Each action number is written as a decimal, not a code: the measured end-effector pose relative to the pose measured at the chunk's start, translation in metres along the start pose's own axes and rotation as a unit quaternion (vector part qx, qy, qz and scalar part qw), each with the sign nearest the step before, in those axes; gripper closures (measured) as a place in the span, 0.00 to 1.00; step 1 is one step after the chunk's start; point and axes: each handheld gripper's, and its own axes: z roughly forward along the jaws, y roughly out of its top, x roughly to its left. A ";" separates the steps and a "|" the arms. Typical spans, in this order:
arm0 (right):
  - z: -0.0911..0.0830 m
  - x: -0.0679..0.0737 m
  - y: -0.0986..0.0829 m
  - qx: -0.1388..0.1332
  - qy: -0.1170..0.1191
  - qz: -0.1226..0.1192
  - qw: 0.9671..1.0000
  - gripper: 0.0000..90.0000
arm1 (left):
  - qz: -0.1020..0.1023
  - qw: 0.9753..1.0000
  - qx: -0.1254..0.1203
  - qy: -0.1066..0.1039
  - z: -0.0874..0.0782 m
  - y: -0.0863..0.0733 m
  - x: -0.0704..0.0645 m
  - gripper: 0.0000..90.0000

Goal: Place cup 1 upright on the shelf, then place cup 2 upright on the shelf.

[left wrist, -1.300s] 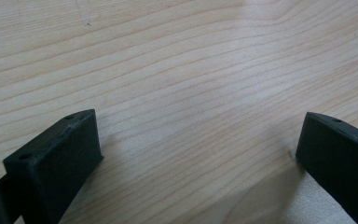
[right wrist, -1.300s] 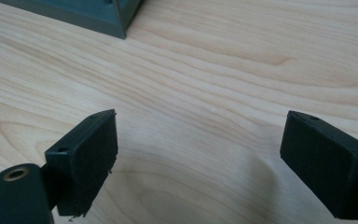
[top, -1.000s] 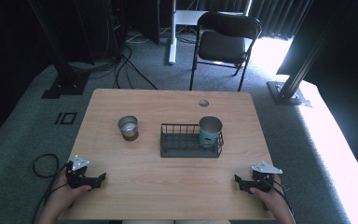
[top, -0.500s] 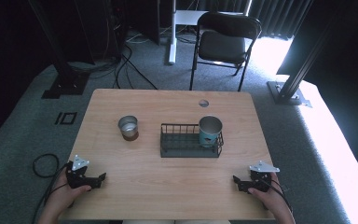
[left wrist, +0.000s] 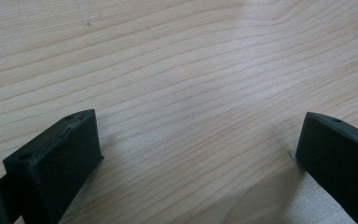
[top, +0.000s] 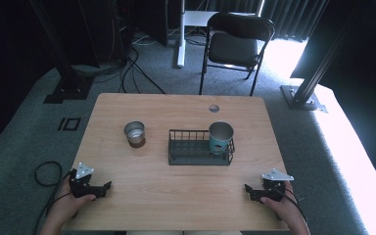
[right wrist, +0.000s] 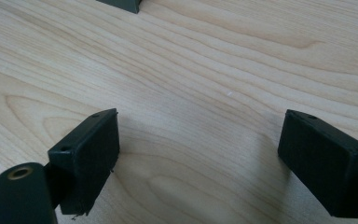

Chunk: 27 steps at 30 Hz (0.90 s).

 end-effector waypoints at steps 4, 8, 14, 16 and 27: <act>0.000 0.000 0.000 0.000 0.001 0.001 1.000 0.13 | 0.000 1.000 0.000 0.000 0.000 0.000 0.000 0.00; 0.000 0.000 0.000 0.000 0.000 0.000 1.000 0.13 | 0.000 1.000 0.000 0.000 0.000 0.000 0.000 0.01; 0.000 0.000 0.000 0.000 0.000 0.000 1.000 0.13 | 0.001 1.000 0.001 0.000 0.000 0.000 0.000 0.00; 0.000 0.000 0.000 0.000 0.000 0.000 1.000 0.13 | 0.000 1.000 0.001 0.000 0.000 0.000 0.000 0.00; 0.000 0.000 0.000 0.000 0.001 0.001 1.000 0.13 | 0.011 1.000 0.002 -0.008 0.000 0.000 -0.004 0.01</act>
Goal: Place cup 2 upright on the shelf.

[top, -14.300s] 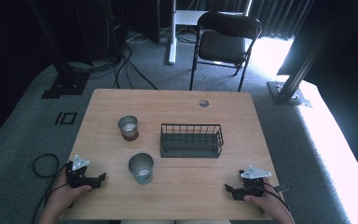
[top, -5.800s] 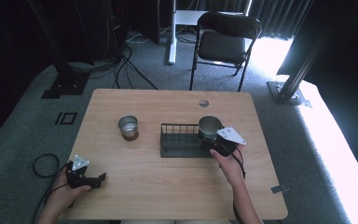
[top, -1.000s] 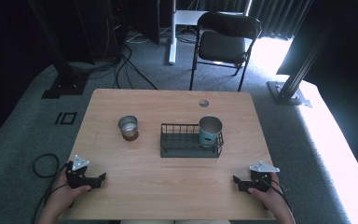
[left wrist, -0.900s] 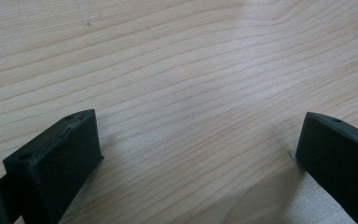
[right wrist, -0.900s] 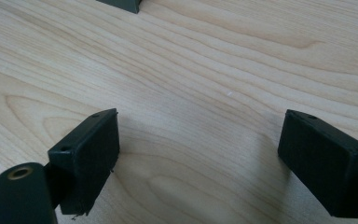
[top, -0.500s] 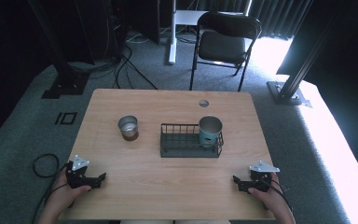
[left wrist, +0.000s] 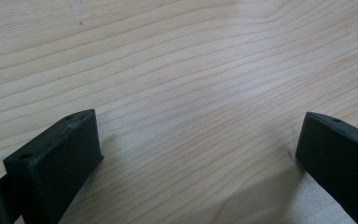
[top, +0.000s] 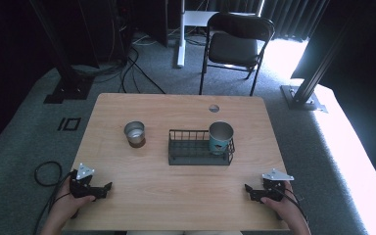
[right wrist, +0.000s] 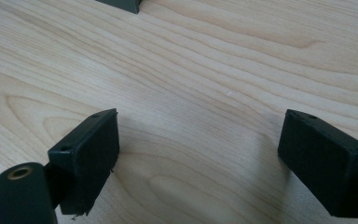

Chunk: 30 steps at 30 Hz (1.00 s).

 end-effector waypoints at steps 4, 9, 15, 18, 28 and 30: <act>0.000 0.000 0.000 0.000 -0.001 -0.001 1.000 0.13 | 0.010 1.000 -0.002 -0.011 0.003 0.003 -0.003 0.01; 0.000 0.000 0.000 0.000 -0.001 -0.001 1.000 0.13 | 0.011 1.000 -0.002 -0.017 0.006 0.007 -0.006 0.01; 0.000 0.000 0.000 0.000 -0.001 -0.002 1.000 0.13 | 0.012 1.000 -0.004 -0.017 0.010 0.015 -0.006 0.01; 0.000 0.000 0.000 0.000 -0.001 -0.002 1.000 0.13 | 0.012 1.000 -0.006 -0.018 0.011 0.018 -0.007 0.01; 0.000 0.001 0.000 0.001 -0.003 -0.002 1.000 0.14 | 0.015 1.000 -0.012 -0.024 0.016 0.031 -0.007 0.01; 0.000 0.001 0.000 0.000 -0.004 -0.003 1.000 0.13 | 0.014 0.999 -0.016 -0.024 0.017 0.034 -0.007 0.01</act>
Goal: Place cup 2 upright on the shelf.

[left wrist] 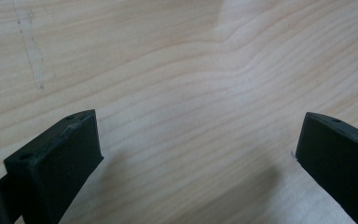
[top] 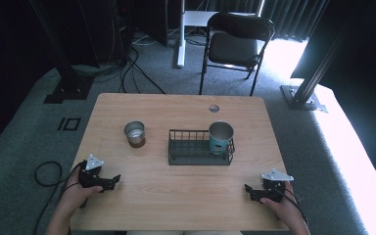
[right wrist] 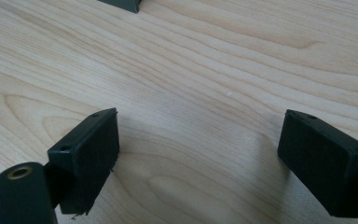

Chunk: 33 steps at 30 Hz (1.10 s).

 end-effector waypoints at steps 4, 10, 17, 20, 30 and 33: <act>0.000 0.000 0.000 -0.001 0.000 0.000 1.000 0.14 | -0.005 1.000 -0.012 -0.004 0.001 0.007 0.001 0.01; 0.000 0.000 0.000 0.000 0.002 0.001 1.000 0.14 | -0.009 1.000 -0.028 -0.010 0.006 0.015 0.001 0.01; 0.000 -0.001 0.000 0.000 0.003 0.001 1.000 0.14 | -0.010 0.998 -0.061 -0.010 0.010 0.033 0.001 0.01; 0.000 -0.001 0.000 0.000 0.003 0.001 1.000 0.14 | -0.008 0.997 -0.071 -0.016 0.012 0.039 0.000 0.01; 0.000 -0.001 0.000 0.000 0.003 0.001 1.000 0.14 | -0.012 0.995 -0.097 -0.026 0.024 0.057 -0.002 0.01; 0.000 -0.001 0.000 0.000 0.003 0.002 1.000 0.14 | -0.013 0.995 -0.101 -0.022 0.028 0.062 -0.002 0.01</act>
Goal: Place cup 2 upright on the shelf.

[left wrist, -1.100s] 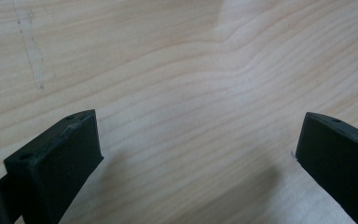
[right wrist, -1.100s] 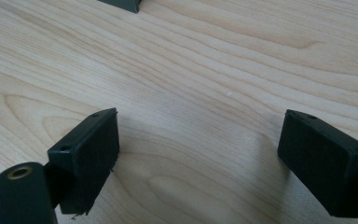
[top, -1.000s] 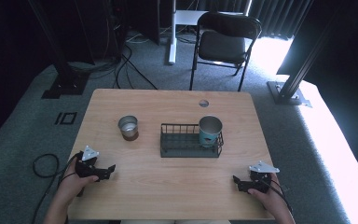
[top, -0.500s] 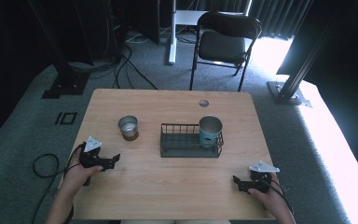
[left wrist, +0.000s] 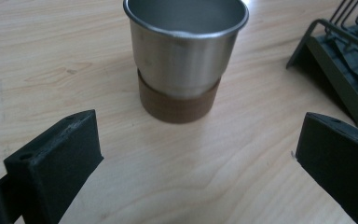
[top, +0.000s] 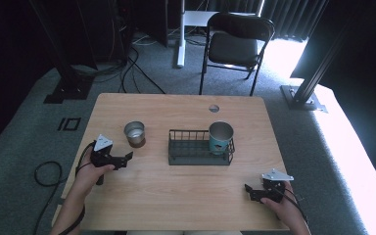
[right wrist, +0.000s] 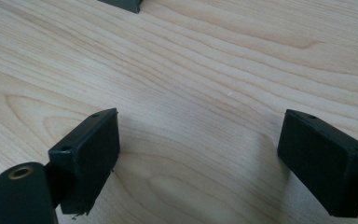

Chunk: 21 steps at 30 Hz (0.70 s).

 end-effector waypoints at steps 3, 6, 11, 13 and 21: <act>0.000 0.000 0.000 0.000 0.000 0.000 1.000 0.14 | -0.002 1.000 -0.007 0.003 0.005 0.006 -0.001 0.01; 0.000 0.000 0.000 0.000 0.000 0.000 1.000 0.14 | 0.007 1.000 -0.010 0.006 0.009 0.011 -0.001 0.01; 0.000 0.000 0.000 0.000 0.000 0.000 1.000 0.14 | 0.007 1.000 -0.022 0.013 0.019 0.015 -0.003 0.01; 0.000 0.000 0.000 0.000 0.000 0.000 1.000 0.14 | 0.008 1.000 -0.024 0.016 0.023 0.016 -0.002 0.01; 0.000 0.000 0.000 0.000 0.000 0.000 1.000 0.14 | 0.011 0.999 -0.038 0.024 0.032 0.029 -0.001 0.01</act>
